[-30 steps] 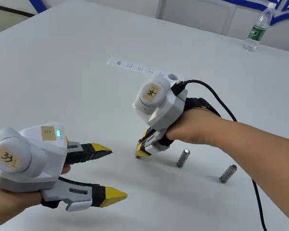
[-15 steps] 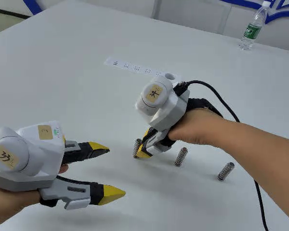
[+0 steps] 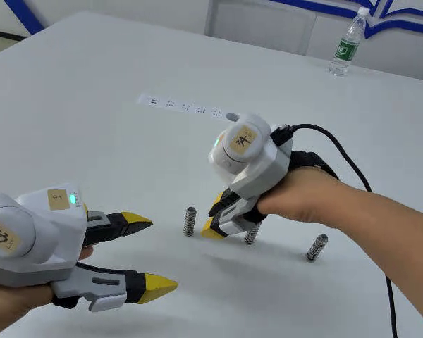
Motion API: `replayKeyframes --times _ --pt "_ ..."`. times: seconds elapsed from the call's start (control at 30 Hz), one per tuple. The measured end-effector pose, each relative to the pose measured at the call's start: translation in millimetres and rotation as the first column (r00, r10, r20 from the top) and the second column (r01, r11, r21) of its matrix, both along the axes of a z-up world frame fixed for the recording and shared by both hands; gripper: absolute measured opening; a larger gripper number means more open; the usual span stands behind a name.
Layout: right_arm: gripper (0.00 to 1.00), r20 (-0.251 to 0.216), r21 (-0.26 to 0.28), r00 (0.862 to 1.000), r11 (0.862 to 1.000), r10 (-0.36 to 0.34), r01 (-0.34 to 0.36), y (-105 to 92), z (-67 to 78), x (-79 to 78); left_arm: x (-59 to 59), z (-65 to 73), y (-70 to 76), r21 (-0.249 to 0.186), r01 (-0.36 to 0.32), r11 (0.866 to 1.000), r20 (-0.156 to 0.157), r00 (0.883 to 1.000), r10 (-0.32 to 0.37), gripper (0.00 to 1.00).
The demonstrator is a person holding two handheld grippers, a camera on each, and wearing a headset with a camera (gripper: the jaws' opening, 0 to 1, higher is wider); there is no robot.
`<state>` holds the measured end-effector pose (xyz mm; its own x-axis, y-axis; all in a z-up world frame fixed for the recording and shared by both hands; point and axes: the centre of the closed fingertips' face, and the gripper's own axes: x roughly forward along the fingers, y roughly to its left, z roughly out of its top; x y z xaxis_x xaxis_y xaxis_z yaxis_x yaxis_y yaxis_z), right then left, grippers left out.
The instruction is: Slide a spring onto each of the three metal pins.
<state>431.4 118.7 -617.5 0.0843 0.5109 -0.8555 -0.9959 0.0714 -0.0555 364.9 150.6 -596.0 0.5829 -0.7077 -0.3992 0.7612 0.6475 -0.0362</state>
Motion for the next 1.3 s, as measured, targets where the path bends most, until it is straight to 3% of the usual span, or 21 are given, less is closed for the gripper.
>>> replayKeyframes --times 0.53,1.03,1.3 --pt "0.27 -0.004 0.125 0.997 0.989 -0.075 0.075 -27.0 18.1 -32.1 -2.1 2.1 -1.1 -0.001 0.007 1.0 0.002 1.0 -0.007 0.62" --pt "0.34 -0.016 0.186 0.986 0.968 -0.167 0.168 -73.0 11.7 -50.1 -4.4 2.7 -5.0 0.001 0.014 1.0 0.001 1.0 -0.014 0.63" --pt "0.38 -0.034 0.208 0.971 0.949 -0.236 0.238 -101.8 8.2 -55.1 -6.3 2.6 -3.1 0.004 0.008 1.0 -0.003 1.0 -0.008 0.64"
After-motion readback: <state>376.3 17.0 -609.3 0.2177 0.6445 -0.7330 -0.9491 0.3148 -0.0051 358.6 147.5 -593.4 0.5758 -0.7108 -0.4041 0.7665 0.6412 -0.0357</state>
